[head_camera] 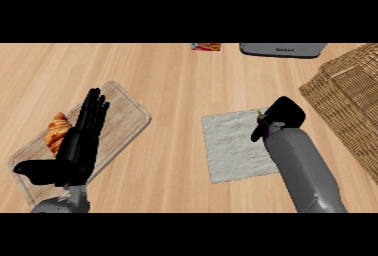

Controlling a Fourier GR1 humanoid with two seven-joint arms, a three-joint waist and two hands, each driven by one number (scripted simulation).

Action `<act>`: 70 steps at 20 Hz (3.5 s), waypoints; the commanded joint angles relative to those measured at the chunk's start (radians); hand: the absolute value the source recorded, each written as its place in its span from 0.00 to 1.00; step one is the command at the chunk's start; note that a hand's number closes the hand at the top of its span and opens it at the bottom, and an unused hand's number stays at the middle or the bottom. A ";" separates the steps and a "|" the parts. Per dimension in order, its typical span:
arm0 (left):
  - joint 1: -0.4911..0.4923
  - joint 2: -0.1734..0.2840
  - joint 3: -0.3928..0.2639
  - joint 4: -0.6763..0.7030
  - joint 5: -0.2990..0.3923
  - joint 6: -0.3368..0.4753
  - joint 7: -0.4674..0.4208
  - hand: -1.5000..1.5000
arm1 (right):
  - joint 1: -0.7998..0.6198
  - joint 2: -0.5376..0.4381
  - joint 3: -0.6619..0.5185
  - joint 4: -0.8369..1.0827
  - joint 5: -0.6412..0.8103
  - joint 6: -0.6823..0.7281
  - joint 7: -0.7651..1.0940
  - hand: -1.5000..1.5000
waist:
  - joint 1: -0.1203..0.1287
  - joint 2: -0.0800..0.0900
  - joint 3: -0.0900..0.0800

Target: Pick the eggplant from the placemat and place it in the basket

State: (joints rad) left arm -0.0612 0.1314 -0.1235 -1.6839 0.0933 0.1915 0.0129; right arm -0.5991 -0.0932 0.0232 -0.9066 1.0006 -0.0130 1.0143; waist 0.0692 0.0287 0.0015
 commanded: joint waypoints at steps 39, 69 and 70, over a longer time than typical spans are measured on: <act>0.047 -0.006 0.042 -0.017 -0.019 0.015 0.028 0.50 | -0.436 -0.102 -0.238 0.192 0.467 -0.438 0.224 1.00 | -0.079 -0.035 -0.002; 0.041 -0.035 0.078 0.028 -0.030 -0.042 -0.020 0.50 | 0.033 -0.213 -0.373 -0.177 0.247 -0.393 -0.053 1.00 | -0.065 -0.027 -0.001; 0.020 -0.027 0.077 -0.026 -0.020 -0.032 0.074 0.50 | 0.072 -0.186 -0.361 -0.212 0.280 -0.399 -0.008 1.00 | -0.066 -0.028 -0.001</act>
State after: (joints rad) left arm -0.0166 0.1101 -0.0483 -1.6984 0.0738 0.1535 0.0384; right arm -0.5634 -0.2828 -0.3251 -1.1469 1.2861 -0.3715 0.9830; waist 0.0056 -0.0049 -0.0075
